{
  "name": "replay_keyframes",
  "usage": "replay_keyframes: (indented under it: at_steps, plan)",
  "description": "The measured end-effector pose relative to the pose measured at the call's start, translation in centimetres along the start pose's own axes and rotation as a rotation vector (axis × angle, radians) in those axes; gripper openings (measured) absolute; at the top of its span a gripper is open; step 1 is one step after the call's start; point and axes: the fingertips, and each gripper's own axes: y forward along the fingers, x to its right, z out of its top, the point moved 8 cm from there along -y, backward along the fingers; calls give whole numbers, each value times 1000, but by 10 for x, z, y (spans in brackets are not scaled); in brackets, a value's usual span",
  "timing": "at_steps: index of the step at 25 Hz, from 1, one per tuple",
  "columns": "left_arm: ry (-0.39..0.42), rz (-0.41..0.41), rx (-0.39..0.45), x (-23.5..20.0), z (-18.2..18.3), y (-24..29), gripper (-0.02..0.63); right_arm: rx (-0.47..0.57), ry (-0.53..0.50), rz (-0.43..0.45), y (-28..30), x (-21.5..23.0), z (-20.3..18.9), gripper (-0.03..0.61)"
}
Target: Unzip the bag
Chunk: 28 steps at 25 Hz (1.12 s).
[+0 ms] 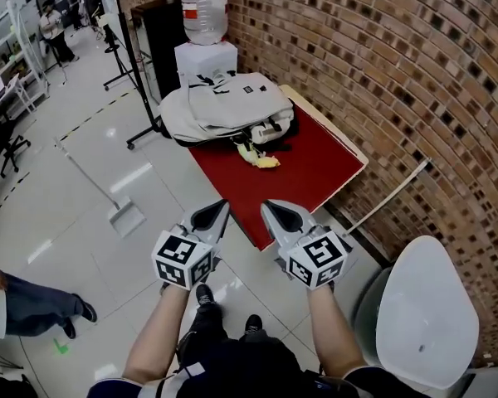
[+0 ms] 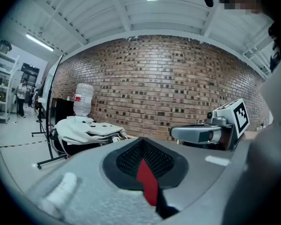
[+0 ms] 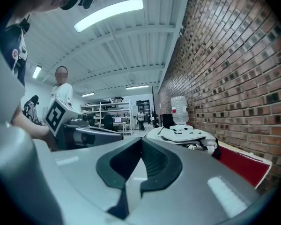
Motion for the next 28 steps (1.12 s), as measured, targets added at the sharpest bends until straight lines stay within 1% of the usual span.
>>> replay_keyframes:
  at_steps: [5,10,15,19,22,28]
  plan:
    - [-13,-19,18,-64,3,33,2,-50,-19,-8,65,19,-1,5]
    - [-5,-68,39,-142,22,69,2,-103,-40,-62,137,39,14,5]
    - [12,-134,34,-200,37,100,2,-108,-54,-128,190,53,31,5]
    - [30,-150,34,-232,47,121,2,-106,-54,-155,218,71,37,5]
    - [37,-146,25,-250,52,138,2,-99,-47,-162,234,88,37,5]
    - [64,-109,-18,-279,62,176,2,-57,-25,-127,273,129,37,5]
